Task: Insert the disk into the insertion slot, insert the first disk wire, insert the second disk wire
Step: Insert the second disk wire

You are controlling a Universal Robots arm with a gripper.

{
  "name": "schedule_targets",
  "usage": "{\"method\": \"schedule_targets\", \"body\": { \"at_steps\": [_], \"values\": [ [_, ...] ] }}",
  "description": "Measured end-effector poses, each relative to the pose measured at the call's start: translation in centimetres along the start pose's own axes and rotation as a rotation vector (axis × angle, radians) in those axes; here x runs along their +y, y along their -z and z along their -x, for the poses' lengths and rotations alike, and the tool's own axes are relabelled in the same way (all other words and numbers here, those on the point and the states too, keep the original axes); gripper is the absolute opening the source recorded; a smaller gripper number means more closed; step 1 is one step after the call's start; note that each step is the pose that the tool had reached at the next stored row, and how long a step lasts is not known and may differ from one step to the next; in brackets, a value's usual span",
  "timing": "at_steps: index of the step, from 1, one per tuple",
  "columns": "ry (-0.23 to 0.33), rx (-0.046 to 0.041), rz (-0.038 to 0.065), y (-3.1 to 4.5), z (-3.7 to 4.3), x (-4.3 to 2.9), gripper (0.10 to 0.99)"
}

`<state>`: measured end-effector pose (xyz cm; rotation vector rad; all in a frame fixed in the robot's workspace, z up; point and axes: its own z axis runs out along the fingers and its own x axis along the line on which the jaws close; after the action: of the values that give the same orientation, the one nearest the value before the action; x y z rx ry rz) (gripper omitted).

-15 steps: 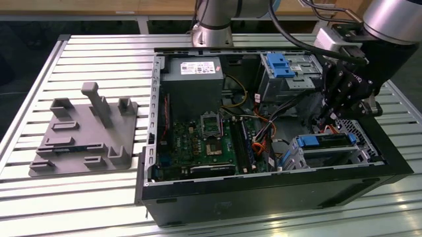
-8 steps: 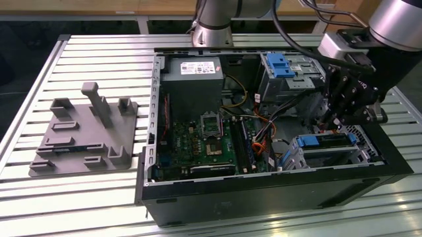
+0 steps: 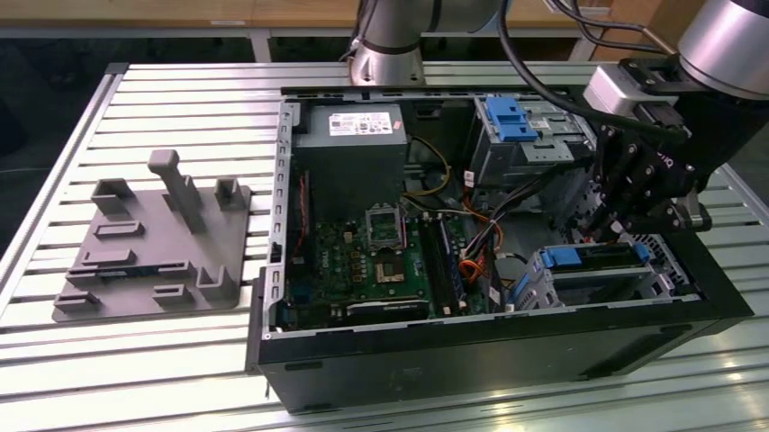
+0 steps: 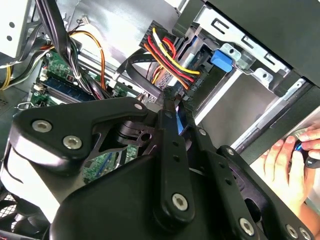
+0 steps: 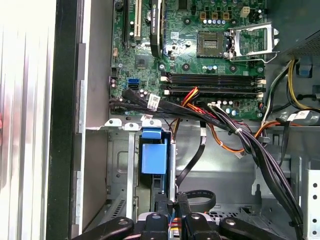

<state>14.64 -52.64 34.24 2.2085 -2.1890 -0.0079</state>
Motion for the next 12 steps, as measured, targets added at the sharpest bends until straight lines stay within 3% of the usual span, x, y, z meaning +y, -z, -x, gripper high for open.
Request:
{"method": "schedule_targets", "body": {
  "at_steps": [12],
  "values": [
    [0.0,-0.0002,0.0,-0.1,-0.29,0.0,0.196]
  ]
}}
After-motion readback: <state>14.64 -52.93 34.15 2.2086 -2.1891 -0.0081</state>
